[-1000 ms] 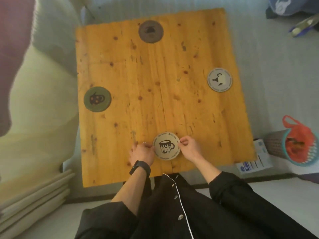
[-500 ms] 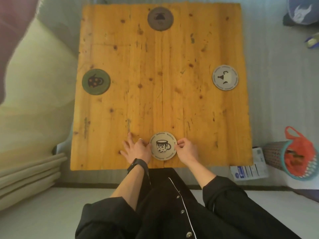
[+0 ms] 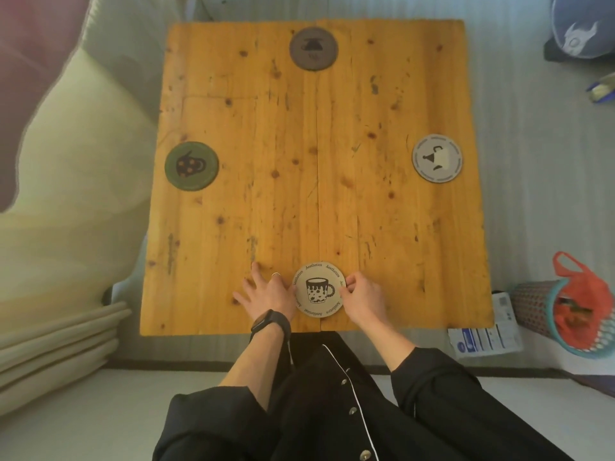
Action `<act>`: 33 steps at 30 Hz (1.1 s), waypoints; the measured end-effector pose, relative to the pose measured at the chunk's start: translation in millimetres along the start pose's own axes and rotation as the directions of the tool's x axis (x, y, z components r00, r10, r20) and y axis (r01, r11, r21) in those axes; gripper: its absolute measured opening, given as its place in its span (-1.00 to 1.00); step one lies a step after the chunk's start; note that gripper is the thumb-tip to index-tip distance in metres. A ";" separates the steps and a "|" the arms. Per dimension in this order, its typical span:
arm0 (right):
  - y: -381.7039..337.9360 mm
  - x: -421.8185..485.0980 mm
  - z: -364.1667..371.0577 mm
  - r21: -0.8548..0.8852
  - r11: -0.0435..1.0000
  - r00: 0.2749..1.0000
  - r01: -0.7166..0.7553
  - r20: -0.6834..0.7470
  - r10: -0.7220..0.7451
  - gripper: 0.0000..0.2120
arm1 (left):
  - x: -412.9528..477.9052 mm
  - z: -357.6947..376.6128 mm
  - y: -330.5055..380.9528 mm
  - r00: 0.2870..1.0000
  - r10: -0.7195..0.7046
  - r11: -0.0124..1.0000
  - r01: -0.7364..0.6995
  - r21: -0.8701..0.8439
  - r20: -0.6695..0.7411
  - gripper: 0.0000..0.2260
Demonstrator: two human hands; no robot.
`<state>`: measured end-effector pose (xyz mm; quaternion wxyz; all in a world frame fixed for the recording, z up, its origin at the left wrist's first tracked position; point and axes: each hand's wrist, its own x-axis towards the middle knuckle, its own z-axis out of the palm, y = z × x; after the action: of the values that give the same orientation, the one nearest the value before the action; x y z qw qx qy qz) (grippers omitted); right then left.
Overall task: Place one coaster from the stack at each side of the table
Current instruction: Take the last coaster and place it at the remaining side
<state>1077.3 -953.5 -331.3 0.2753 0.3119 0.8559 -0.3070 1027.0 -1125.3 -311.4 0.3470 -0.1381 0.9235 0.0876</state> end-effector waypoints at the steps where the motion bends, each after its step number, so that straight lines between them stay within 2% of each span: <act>1: -1.8 1.1 -1.1 -0.018 1.000 1.000 0.022 -0.007 -0.022 -0.88 | 2.0 -1.0 1.2 1.000 0.006 1.000 -0.006 0.016 -0.002 -0.77; 6: 6.1 -5.3 -3.2 -0.149 0.981 0.989 0.126 -0.061 -0.136 -0.81 | -0.8 5.0 1.3 0.999 0.040 0.997 -0.038 0.065 -0.025 -0.69; 9: 13.6 -12.3 -4.7 -0.198 0.959 0.973 0.205 -0.064 -0.221 -0.66 | -3.8 7.4 -0.4 0.997 0.067 0.997 -0.065 0.051 -0.037 -0.64; 13: 13.7 -4.3 -3.2 -0.200 0.936 0.954 0.288 -0.021 -0.298 -0.65 | 9.1 1.0 -1.1 0.961 0.271 0.962 -0.268 0.048 -0.058 -0.62; 17: -10.1 25.5 -13.3 -0.113 0.960 0.959 0.257 -0.094 -0.268 -0.73 | 48.2 -22.6 12.3 0.920 0.382 0.924 -0.381 0.023 -0.087 -0.59; 20: -44.8 65.7 -27.0 -0.097 0.964 0.949 0.248 -0.174 -0.262 -0.65 | 89.4 -44.1 33.8 0.887 0.440 0.897 -0.441 0.025 -0.143 -0.56; 23: -78.0 107.5 -40.9 -0.182 0.952 0.937 0.247 -0.205 -0.283 -0.53 | 128.0 -65.9 56.3 0.852 0.490 0.871 -0.486 0.068 -0.185 -0.46; 26: -98.0 137.8 -51.5 -0.326 0.916 0.940 0.233 -0.165 -0.298 -0.39 | 158.5 -82.8 73.0 0.853 0.495 0.869 -0.481 0.121 -0.165 -0.38; 29: -100.1 148.9 -50.4 -0.436 0.877 0.959 0.203 -0.090 -0.267 -0.31 | 176.2 -84.1 73.6 0.880 0.470 0.876 -0.456 0.160 -0.067 -0.36; 33: -93.7 144.6 -47.9 -0.437 0.873 0.958 0.218 -0.073 -0.276 -0.32 | 181.9 -78.8 66.7 0.883 0.470 0.867 -0.458 0.194 -0.013 -0.35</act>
<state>903.5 -925.2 -362.4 0.2374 0.1523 0.9512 -0.1249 826.2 -1117.8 -369.4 0.2994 0.1181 0.9436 0.0781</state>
